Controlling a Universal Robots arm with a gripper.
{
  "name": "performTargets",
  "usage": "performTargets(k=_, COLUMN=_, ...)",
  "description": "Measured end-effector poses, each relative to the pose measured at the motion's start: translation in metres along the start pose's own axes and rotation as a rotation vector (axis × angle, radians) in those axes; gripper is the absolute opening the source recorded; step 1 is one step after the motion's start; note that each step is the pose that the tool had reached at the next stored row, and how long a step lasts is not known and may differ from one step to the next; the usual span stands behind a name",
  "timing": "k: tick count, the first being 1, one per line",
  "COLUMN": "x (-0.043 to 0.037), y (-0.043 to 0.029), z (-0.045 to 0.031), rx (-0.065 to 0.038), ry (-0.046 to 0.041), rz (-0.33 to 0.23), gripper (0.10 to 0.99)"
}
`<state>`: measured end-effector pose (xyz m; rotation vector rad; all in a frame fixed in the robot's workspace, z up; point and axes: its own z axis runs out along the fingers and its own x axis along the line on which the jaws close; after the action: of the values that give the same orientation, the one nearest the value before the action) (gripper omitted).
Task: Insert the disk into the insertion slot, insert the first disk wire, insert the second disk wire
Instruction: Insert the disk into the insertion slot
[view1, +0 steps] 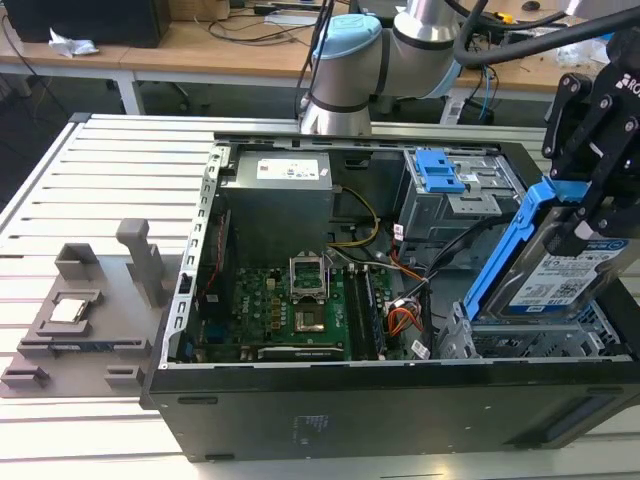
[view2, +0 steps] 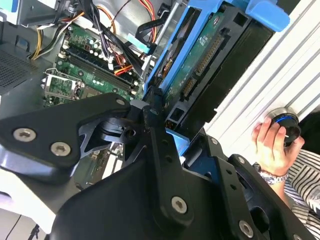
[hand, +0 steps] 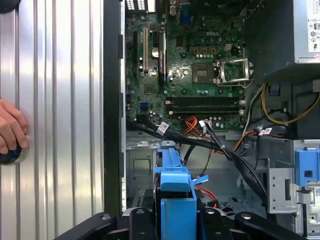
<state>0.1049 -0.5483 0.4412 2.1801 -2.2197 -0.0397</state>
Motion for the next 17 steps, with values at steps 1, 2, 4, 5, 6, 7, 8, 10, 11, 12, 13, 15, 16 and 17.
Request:
performTargets(k=1, x=0.0000, y=-0.0001, z=0.0013, rx=0.000, ry=0.0000, rz=0.000, gripper=0.369)
performTargets(k=2, x=0.0000, y=-0.0001, z=0.0023, rx=0.000, ry=0.0000, rz=0.000, gripper=0.369)
performTargets(k=4, x=-0.0001, y=-0.0002, z=0.0042, rx=0.000, ry=0.0000, rz=0.000, gripper=0.369)
performTargets(k=5, x=0.0000, y=-0.0002, z=0.0053, rx=0.000, ry=0.0002, rz=0.000, gripper=0.369)
performTargets(k=6, x=0.0000, y=-0.0002, z=0.0061, rx=0.000, ry=0.0000, rz=0.000, gripper=0.369)
performTargets(k=7, x=0.0000, y=-0.0003, z=0.0068, rx=0.000, ry=0.0000, rz=0.000, gripper=0.369)
performTargets(k=8, x=0.0000, y=-0.0003, z=0.0075, rx=0.000, ry=0.0001, rz=0.000, gripper=0.369)
performTargets(k=10, x=0.0000, y=-0.0004, z=0.0088, rx=0.000, ry=0.0000, rz=0.000, gripper=0.369)
performTargets(k=11, x=0.0000, y=-0.0004, z=0.0094, rx=0.000, ry=0.0001, rz=0.000, gripper=0.369)
performTargets(k=12, x=-0.0001, y=-0.0004, z=0.0102, rx=0.000, ry=0.0001, rz=0.000, gripper=0.369)
performTargets(k=13, x=0.0000, y=-0.0004, z=0.0113, rx=0.000, ry=0.0001, rz=0.000, gripper=0.369)
performTargets(k=15, x=-0.0001, y=-0.0005, z=0.0128, rx=0.000, ry=0.0000, rz=0.000, gripper=0.369)
performTargets(k=16, x=-0.0001, y=-0.0006, z=0.0140, rx=0.000, ry=0.0001, rz=0.000, gripper=0.369)
performTargets(k=17, x=-0.0001, y=-0.0006, z=0.0149, rx=0.000, ry=0.0000, rz=0.000, gripper=0.369)
